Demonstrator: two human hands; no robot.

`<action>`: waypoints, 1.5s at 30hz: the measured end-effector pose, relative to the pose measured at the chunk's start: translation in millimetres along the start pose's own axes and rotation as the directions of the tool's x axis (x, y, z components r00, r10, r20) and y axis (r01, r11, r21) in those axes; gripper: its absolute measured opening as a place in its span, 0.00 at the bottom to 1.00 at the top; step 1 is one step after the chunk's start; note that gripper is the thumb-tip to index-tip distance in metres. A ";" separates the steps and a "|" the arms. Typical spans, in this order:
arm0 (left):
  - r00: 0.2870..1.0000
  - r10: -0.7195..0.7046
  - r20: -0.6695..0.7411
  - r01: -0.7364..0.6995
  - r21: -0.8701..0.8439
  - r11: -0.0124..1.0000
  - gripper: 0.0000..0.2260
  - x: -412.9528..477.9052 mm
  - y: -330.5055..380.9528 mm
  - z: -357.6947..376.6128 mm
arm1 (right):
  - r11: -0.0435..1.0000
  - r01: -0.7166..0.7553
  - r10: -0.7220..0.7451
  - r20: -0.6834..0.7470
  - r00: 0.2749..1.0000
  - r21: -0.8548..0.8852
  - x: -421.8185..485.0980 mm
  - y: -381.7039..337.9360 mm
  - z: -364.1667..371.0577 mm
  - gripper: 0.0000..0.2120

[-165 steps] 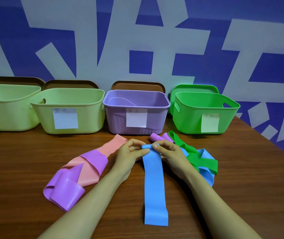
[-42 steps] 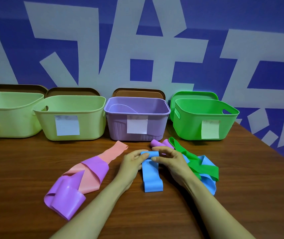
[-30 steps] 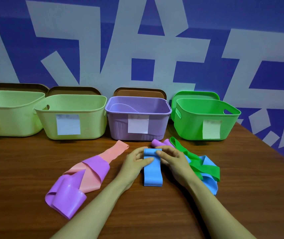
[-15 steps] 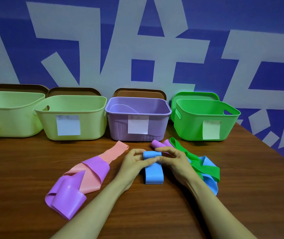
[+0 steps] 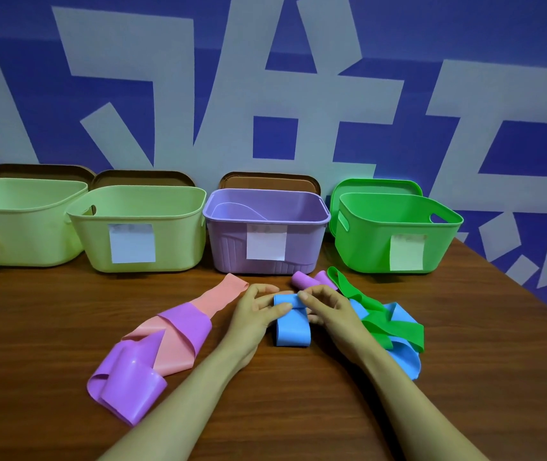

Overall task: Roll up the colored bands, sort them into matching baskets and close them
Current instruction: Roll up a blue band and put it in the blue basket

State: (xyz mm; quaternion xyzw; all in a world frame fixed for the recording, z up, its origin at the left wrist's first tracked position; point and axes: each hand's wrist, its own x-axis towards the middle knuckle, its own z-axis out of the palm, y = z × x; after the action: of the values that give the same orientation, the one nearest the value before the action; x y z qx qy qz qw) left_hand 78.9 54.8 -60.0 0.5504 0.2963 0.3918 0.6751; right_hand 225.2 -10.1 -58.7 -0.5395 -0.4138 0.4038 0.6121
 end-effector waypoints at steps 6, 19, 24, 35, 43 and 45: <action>1.000 -0.013 -0.007 0.013 0.026 1.000 0.15 1.1 -3.6 2.0 | 0.998 -0.028 0.027 0.023 0.999 0.059 0.0 -0.5 -1.2 0.07; 0.997 -0.043 -0.058 0.045 0.018 0.999 0.10 4.5 -3.2 4.1 | 0.995 -0.034 0.031 0.024 0.999 0.093 -0.8 -0.2 -5.4 0.07; 0.999 -0.033 -0.042 0.034 0.013 0.999 0.08 4.6 -3.8 2.0 | 0.994 -0.052 0.049 0.035 0.998 0.100 0.5 -0.9 -6.6 0.09; 0.999 0.051 -0.005 -0.050 0.046 0.998 0.11 3.1 -4.0 -1.2 | 0.995 -0.043 0.040 0.038 0.998 0.091 -2.0 -6.5 -0.9 0.03; 0.996 0.083 -0.029 -0.082 0.029 0.996 0.14 3.1 -3.8 1.6 | 0.995 -0.065 0.062 0.046 0.997 0.073 -2.8 -5.4 1.7 0.03; 0.999 0.040 -0.033 -0.039 0.049 0.998 0.12 4.4 -5.6 1.4 | 0.992 -0.059 0.056 0.031 0.998 0.112 -2.9 -6.8 0.9 0.03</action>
State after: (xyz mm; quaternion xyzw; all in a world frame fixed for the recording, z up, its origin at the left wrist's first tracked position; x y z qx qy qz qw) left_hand 83.5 57.4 -65.1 0.5655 0.3061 0.4071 0.6487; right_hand 223.7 -13.1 -52.1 -0.5100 -0.3830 0.4516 0.6239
